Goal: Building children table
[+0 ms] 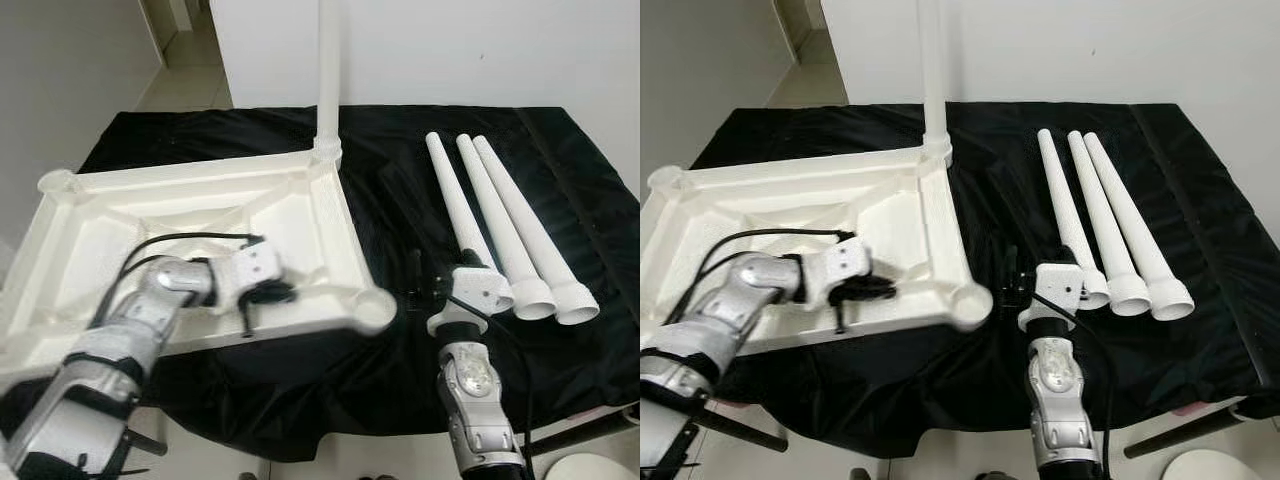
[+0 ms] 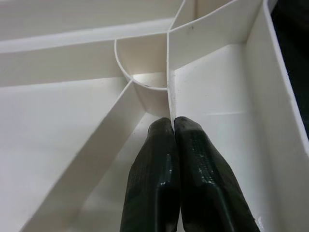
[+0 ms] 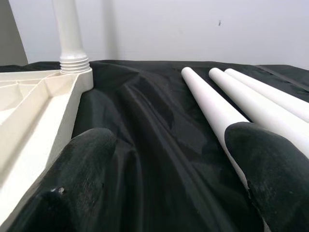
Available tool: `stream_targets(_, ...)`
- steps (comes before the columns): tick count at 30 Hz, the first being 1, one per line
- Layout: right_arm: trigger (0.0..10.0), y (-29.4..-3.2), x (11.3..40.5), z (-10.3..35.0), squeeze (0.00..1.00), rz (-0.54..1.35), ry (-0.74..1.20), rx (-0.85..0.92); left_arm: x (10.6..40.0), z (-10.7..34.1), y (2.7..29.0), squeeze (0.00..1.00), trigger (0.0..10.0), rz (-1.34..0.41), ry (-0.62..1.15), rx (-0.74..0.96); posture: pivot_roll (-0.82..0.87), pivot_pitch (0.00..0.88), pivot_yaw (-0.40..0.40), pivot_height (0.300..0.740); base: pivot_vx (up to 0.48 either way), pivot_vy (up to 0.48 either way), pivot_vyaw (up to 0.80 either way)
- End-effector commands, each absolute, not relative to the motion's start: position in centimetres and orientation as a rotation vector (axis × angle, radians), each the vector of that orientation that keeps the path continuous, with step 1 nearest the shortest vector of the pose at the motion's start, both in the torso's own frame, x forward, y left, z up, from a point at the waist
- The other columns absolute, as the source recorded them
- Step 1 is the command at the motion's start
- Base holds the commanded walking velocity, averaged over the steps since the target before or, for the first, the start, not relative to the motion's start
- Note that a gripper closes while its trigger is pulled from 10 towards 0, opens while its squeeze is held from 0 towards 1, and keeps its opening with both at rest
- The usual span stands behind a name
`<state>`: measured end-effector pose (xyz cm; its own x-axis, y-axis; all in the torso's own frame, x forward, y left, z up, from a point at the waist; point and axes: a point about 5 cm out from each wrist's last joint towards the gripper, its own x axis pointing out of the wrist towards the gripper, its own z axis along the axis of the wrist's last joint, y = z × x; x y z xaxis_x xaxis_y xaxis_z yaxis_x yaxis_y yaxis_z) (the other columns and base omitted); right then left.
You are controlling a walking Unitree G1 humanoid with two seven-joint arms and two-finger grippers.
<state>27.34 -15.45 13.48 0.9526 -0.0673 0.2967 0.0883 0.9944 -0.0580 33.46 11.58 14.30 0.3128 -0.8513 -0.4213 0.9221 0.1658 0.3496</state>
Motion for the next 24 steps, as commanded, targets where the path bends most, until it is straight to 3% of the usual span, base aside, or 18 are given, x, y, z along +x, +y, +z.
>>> stream_targets(1,10.0,-15.2,27.4,13.3,0.0,-0.073,-0.297,-0.07,33.3,12.8,11.6,0.0,10.0,-1.192,0.175,0.607,-0.06,0.103,0.06,0.74,0.0,0.0,0.0)
stream_targets(3,10.0,-15.2,27.4,13.4,0.0,-0.071,-0.298,-0.071,33.4,12.8,11.2,0.0,10.0,-1.163,0.171,0.607,-0.05,0.103,0.057,0.74,0.0,0.0,0.0)
stream_targets(4,10.0,-15.1,27.5,13.4,0.0,-0.07,-0.3,-0.069,33.4,12.9,10.9,0.05,10.0,-1.153,0.162,0.582,-0.05,0.102,0.057,0.74,0.0,0.0,0.0)
stream_targets(5,10.0,-15.1,27.5,13.5,0.0,-0.069,-0.302,-0.069,33.4,13.0,10.7,1.0,10.0,-1.148,0.154,0.561,-0.05,0.101,0.055,0.74,0.0,0.0,0.0)
stream_targets(11,10.0,-15.1,27.7,13.7,0.0,-0.066,-0.308,-0.066,33.0,13.8,10.5,1.0,10.0,-1.14,0.101,0.561,-0.05,0.098,0.053,0.74,0.0,0.0,0.0)
stream_targets(12,10.0,-15.2,27.8,13.7,0.0,-0.067,-0.31,-0.066,32.9,14.1,10.5,0.0,10.0,-1.143,0.083,0.539,-0.05,0.095,0.055,0.74,0.0,0.0,0.0)
stream_targets(24,10.0,-17.0,28.0,15.0,0.0,-0.163,-0.353,-0.069,31.7,17.2,9.4,0.0,10.0,-1.083,-0.136,0.3,-0.05,0.078,0.054,0.74,0.0,0.0,0.0)
